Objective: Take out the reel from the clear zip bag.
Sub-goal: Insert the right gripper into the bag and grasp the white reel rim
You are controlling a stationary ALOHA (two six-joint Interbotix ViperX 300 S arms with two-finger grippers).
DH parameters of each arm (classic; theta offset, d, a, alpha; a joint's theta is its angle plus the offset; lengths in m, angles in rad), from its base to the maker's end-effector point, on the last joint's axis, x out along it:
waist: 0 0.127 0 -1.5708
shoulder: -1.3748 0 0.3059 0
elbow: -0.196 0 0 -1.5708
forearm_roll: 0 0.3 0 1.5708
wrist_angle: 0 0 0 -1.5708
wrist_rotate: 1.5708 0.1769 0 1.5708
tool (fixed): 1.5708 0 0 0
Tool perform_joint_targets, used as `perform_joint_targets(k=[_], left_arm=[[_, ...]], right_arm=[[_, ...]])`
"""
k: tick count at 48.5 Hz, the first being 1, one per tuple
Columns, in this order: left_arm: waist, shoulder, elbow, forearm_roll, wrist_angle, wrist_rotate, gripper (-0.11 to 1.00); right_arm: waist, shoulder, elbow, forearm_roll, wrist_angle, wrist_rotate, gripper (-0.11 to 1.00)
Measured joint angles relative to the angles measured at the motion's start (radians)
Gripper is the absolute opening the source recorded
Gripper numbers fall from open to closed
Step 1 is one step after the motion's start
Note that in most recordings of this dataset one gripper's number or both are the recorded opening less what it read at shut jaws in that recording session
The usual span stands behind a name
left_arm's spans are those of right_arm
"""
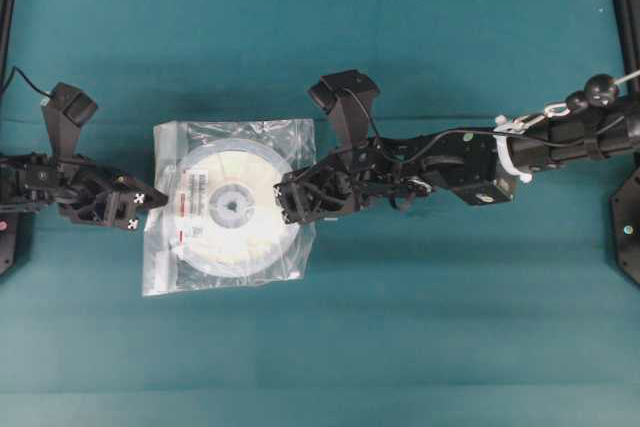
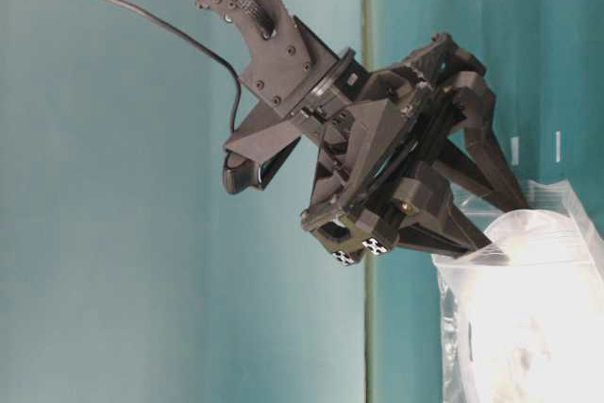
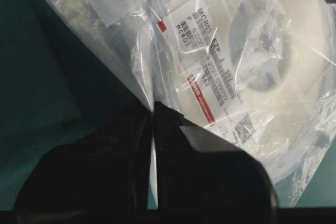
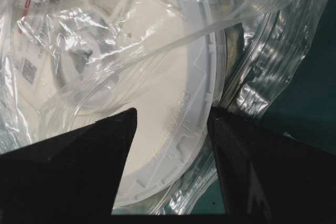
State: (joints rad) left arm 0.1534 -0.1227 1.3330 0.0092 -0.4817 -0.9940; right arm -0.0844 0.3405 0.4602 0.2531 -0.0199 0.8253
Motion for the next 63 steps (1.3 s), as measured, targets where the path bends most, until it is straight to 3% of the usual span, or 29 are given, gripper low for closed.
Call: perform_joint_targets(k=[30, 44, 63], left_arm=[[0.0, 0.0, 0.0, 0.0, 0.0, -0.002, 0.01], [0.0, 0.002, -0.003, 0.0, -0.002, -0.003, 0.01], [0.0, 0.002, -0.003, 0.0, 0.0, -0.003, 0.01]], right_arm=[[0.002, -0.034, 0.0, 0.002, 0.011, 0.002, 0.63], [0.017, -0.061, -0.011, 0.002, 0.081, 0.002, 0.05], [0.017, -0.064, 0.018, 0.002, 0.087, 0.002, 0.04]])
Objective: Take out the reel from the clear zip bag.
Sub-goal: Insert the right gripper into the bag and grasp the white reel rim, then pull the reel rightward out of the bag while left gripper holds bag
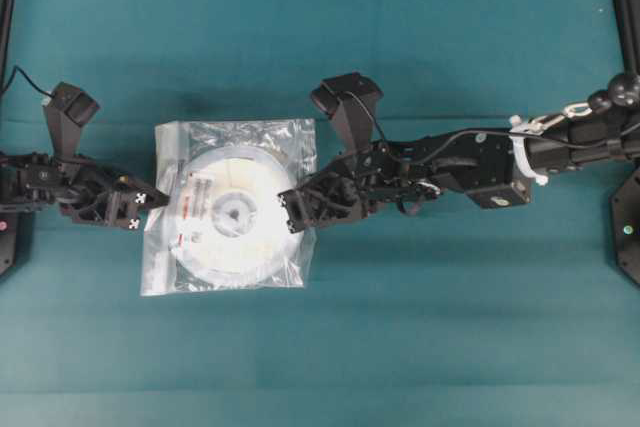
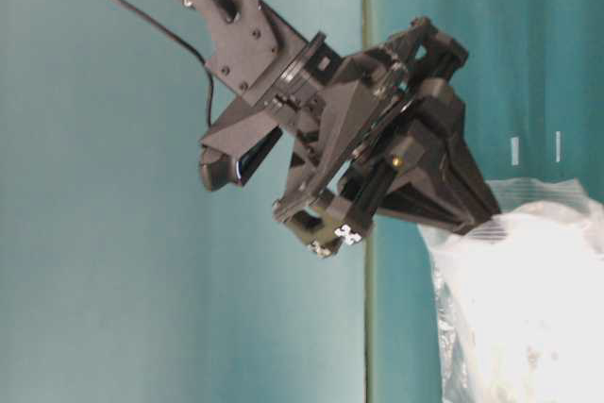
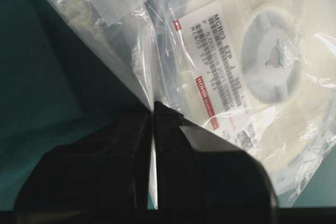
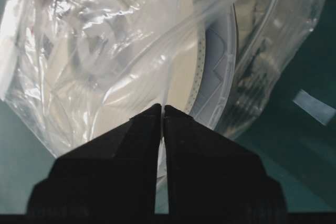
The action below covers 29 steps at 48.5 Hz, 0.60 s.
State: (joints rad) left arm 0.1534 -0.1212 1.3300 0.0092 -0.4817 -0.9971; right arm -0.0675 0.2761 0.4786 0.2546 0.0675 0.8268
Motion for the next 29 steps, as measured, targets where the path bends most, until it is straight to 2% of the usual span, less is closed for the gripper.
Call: perform_joint_targets(k=[29], left_arm=[[0.0, 0.003, -0.003, 0.0, 0.0, 0.0, 0.01]], right_arm=[[0.0, -0.078, 0.112, 0.0, -0.005, 0.002, 0.04]])
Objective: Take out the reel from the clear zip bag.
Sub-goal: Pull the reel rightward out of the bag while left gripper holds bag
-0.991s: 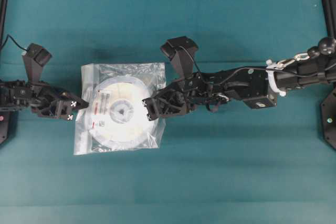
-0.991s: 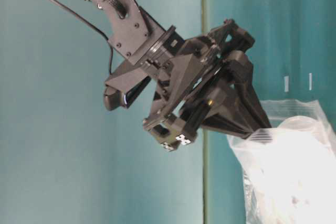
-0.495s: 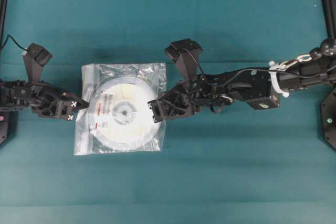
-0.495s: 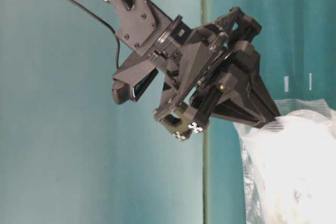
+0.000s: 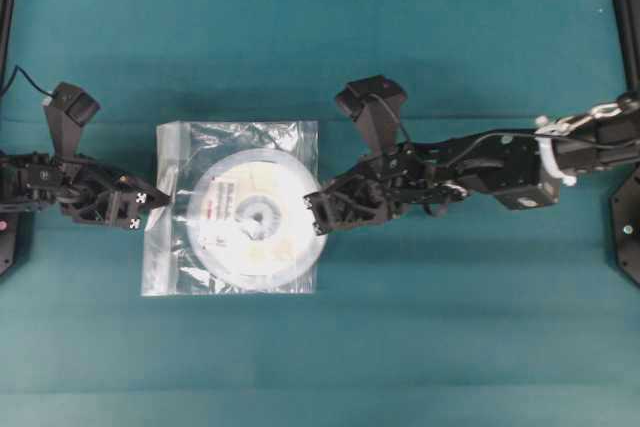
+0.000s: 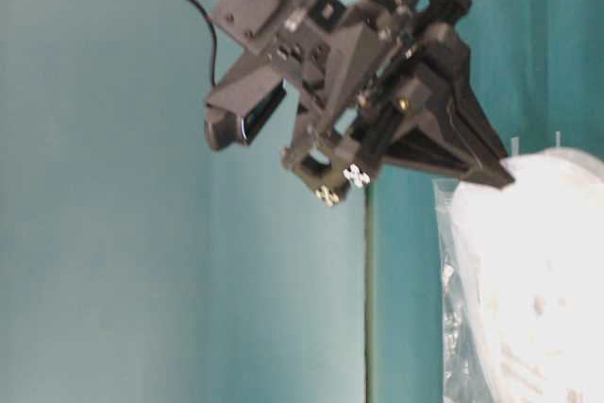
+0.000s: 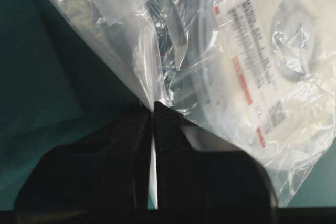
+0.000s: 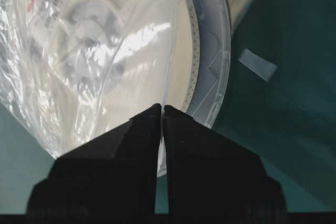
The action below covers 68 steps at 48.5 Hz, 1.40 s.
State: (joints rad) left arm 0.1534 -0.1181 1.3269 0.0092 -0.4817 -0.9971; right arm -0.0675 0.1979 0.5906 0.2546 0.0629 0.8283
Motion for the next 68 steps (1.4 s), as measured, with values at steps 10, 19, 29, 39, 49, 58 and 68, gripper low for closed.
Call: perform_joint_targets(k=[10, 19, 29, 39, 49, 58, 68], left_arm=[[0.002, 0.0, -0.002, 0.0, 0.0, 0.002, 0.01], [0.002, 0.002, -0.002, 0.0, 0.0, 0.002, 0.01], [0.002, 0.0, -0.002, 0.0, 0.0, 0.002, 0.01], [0.0, 0.0, -0.002, 0.0, 0.0, 0.002, 0.01], [0.002, 0.0, -0.002, 0.0, 0.0, 0.002, 0.01], [0.002, 0.0, -0.002, -0.002, 0.0, 0.003, 0.01], [0.0, -0.002, -0.003, -0.002, 0.002, 0.002, 0.01]], right_arm=[[-0.003, -0.04, 0.063, 0.0, -0.009, 0.0, 0.04], [-0.008, -0.078, 0.114, 0.002, -0.011, 0.0, 0.04], [-0.017, -0.121, 0.167, 0.0, -0.011, 0.0, 0.04], [-0.026, -0.169, 0.224, 0.0, -0.012, 0.0, 0.04], [-0.031, -0.199, 0.258, 0.0, -0.012, 0.0, 0.04], [-0.029, -0.229, 0.288, 0.002, -0.012, 0.0, 0.04], [-0.031, -0.267, 0.325, 0.0, -0.011, 0.0, 0.04]])
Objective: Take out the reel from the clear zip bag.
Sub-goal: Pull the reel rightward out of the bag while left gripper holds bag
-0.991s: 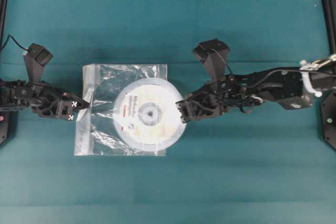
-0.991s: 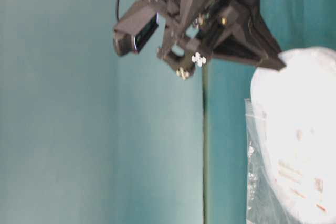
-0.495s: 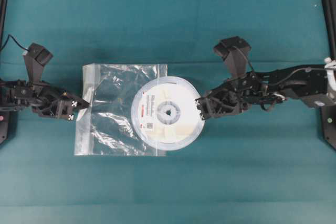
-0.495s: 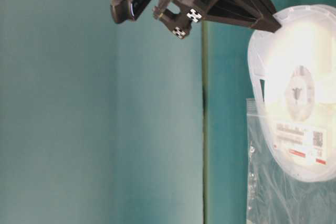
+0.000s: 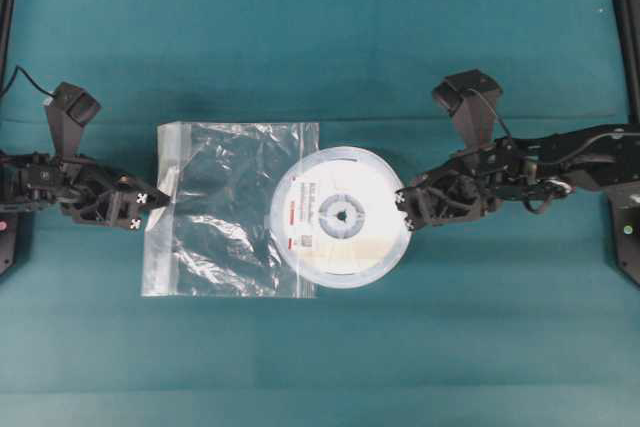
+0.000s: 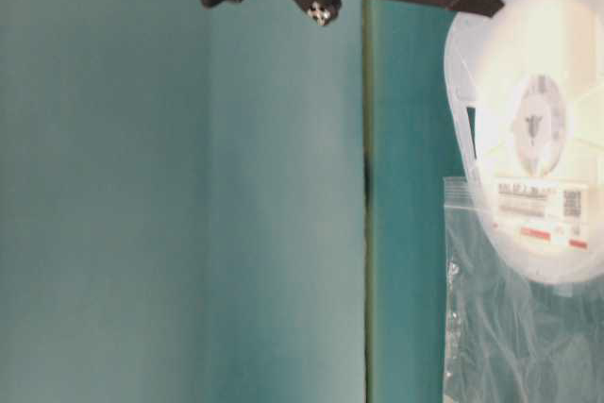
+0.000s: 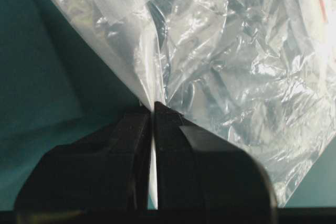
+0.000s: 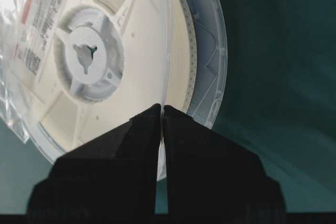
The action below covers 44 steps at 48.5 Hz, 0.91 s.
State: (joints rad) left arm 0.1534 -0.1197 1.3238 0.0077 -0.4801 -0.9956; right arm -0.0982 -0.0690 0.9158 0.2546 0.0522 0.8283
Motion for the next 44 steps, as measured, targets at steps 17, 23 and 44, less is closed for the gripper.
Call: perform_joint_targets(k=[17, 23, 44], left_arm=[[0.0, -0.002, 0.002, 0.002, 0.0, 0.002, 0.01], [0.0, -0.002, 0.0, 0.0, 0.0, 0.002, 0.01], [0.0, -0.002, 0.0, 0.002, 0.009, 0.0, 0.01]], right_arm=[[-0.014, -0.078, 0.077, 0.0, 0.003, 0.0, 0.04], [-0.021, -0.106, 0.101, 0.002, 0.005, 0.0, 0.04], [-0.043, -0.195, 0.172, 0.006, 0.026, 0.002, 0.04]])
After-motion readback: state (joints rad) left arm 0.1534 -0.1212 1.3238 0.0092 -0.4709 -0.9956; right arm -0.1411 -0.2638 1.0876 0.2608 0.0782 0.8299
